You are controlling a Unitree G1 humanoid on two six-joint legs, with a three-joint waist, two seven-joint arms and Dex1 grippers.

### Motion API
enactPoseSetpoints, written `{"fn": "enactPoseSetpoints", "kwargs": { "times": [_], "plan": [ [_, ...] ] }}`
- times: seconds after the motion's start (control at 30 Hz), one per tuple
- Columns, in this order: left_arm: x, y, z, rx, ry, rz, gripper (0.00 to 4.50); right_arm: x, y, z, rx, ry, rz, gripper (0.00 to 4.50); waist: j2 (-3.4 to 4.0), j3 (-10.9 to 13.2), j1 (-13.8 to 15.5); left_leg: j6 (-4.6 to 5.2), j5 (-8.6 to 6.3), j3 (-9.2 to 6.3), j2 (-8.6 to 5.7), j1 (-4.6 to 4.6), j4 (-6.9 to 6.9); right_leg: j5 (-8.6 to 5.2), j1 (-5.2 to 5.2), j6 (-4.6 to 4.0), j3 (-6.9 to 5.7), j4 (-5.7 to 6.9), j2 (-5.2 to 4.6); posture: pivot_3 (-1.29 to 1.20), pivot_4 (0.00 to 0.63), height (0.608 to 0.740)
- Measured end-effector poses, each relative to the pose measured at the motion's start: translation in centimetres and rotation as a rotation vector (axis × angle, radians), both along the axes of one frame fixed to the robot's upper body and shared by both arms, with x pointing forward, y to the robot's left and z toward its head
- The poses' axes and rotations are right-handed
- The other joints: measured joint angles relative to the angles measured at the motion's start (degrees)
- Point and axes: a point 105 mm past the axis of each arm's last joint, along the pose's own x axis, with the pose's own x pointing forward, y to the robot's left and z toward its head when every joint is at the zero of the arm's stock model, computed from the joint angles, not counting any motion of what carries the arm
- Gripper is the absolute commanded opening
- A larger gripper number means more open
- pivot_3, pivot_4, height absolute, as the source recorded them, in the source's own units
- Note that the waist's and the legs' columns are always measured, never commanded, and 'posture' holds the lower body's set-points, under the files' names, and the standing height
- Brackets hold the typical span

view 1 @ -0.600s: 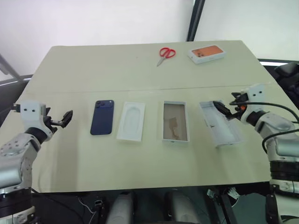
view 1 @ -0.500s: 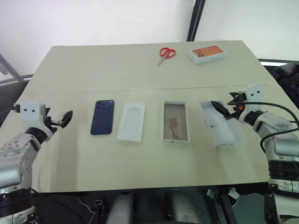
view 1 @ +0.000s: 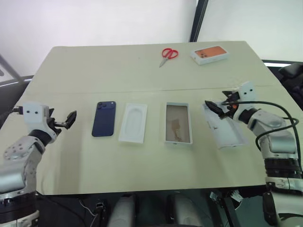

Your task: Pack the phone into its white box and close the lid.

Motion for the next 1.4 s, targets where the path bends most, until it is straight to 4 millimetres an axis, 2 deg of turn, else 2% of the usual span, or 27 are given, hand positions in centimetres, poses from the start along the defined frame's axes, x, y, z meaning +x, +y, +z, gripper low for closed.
{"fn": "enactPoseSetpoints", "kwargs": {
  "times": [0.1,0.17,0.23,0.33,0.4,0.47,0.5,0.67,0.77,1.0,1.23,1.33,1.37,1.4],
  "plan": [
    [0.3,-1.4,0.2,-0.022,-0.012,-0.030,4.44,-0.2,1.2,0.7,0.012,-0.020,0.046,4.50,0.00,0.0,0.0,0.00,0.00,0.00,-0.01,-0.01,0.01,0.00,0.00,0.00,0.00,0.00,-0.01,0.00,0.150,0.740],
    [1.1,-3.0,0.3,-0.045,-0.014,-0.081,4.44,-0.5,3.1,1.5,-0.004,-0.049,0.110,4.50,0.00,0.0,0.1,0.00,0.00,-0.03,-0.01,0.00,0.03,0.00,0.01,0.00,-0.02,0.02,0.00,0.00,0.150,0.740],
    [1.8,-5.3,0.6,-0.060,-0.015,-0.153,4.44,-1.1,5.6,2.1,-0.039,-0.074,0.203,4.50,0.00,0.0,0.1,0.00,0.00,-0.03,-0.02,-0.02,0.05,0.00,0.01,0.01,-0.02,0.02,0.00,0.00,0.150,0.740],
    [1.8,-8.3,0.7,-0.084,0.008,-0.256,4.44,-2.0,7.9,2.3,-0.069,-0.077,0.301,4.50,0.00,0.0,0.0,0.01,0.00,-0.02,-0.02,-0.05,0.05,0.00,-0.01,0.01,-0.01,-0.02,-0.01,0.00,0.150,0.740],
    [1.8,-10.5,0.4,-0.113,0.058,-0.325,4.44,-3.1,9.8,2.2,-0.089,-0.078,0.380,4.50,0.00,0.0,0.0,0.01,0.00,-0.06,-0.02,-0.05,0.05,0.00,-0.01,0.01,-0.02,0.00,0.01,0.00,0.150,0.740],
    [1.5,-13.3,0.0,-0.148,0.123,-0.399,4.44,-4.7,12.5,2.0,-0.102,-0.083,0.495,4.50,-0.01,0.0,0.0,0.01,0.00,-0.08,-0.02,-0.04,0.07,0.00,0.00,0.01,-0.02,0.03,0.03,0.00,0.150,0.740],
    [1.5,-14.0,-0.2,-0.163,0.145,-0.413,4.44,-5.1,13.0,1.9,-0.099,-0.079,0.518,4.50,-0.01,0.0,0.0,0.01,0.00,-0.08,-0.02,-0.04,0.09,0.00,0.01,0.01,-0.02,0.03,0.03,0.00,0.150,0.740],
    [2.5,-15.8,-1.7,-0.270,0.330,-0.365,4.44,-6.3,13.0,0.7,-0.094,-0.044,0.520,4.50,-0.04,0.0,0.2,0.02,-0.01,-0.13,-0.09,-0.05,0.18,0.00,0.07,0.02,-0.09,0.03,0.03,0.00,0.150,0.740],
    [2.3,-17.0,-2.4,-0.297,0.396,-0.365,4.44,-6.5,12.8,0.2,-0.093,-0.026,0.504,4.50,-0.04,0.0,-0.1,0.02,-0.01,-0.10,-0.09,-0.04,0.15,0.00,0.03,0.02,-0.05,0.03,0.07,0.00,0.150,0.740],
    [2.1,-17.4,-3.4,-0.308,0.496,-0.344,4.44,-6.9,12.6,-0.1,-0.102,-0.013,0.498,4.50,-0.04,0.0,0.1,0.01,-0.01,-0.11,-0.11,-0.01,0.16,0.00,0.06,0.01,-0.06,0.04,0.10,0.00,0.150,0.740],
    [2.1,-17.4,-3.1,-0.342,0.556,-0.312,4.44,-7.0,12.3,-0.2,-0.117,-0.005,0.498,4.50,-0.05,0.0,0.1,0.00,0.00,-0.11,-0.12,0.01,0.15,0.00,0.08,0.02,-0.06,0.04,0.11,0.00,0.150,0.740],
    [2.0,-17.6,-3.1,-0.414,0.579,-0.313,3.63,-7.0,12.3,-0.2,-0.122,-0.008,0.500,4.50,-0.05,0.0,0.1,0.00,0.00,-0.11,-0.13,0.01,0.16,0.00,0.09,0.02,-0.06,0.03,0.10,0.00,0.150,0.740],
    [1.9,-17.8,-3.1,-0.435,0.589,-0.315,3.25,-7.0,12.3,-0.2,-0.125,-0.009,0.500,4.50,-0.05,0.0,0.1,0.00,0.00,-0.11,-0.14,0.00,0.16,0.00,0.09,0.02,-0.06,0.03,0.10,0.00,0.150,0.740],
    [1.8,-18.0,-3.2,-0.462,0.604,-0.318,2.68,-6.9,12.3,-0.1,-0.129,-0.013,0.504,4.50,-0.05,0.0,0.2,0.00,0.00,-0.11,-0.15,0.00,0.16,0.00,0.10,0.02,-0.07,0.03,0.09,0.00,0.150,0.740]
  ]
}}
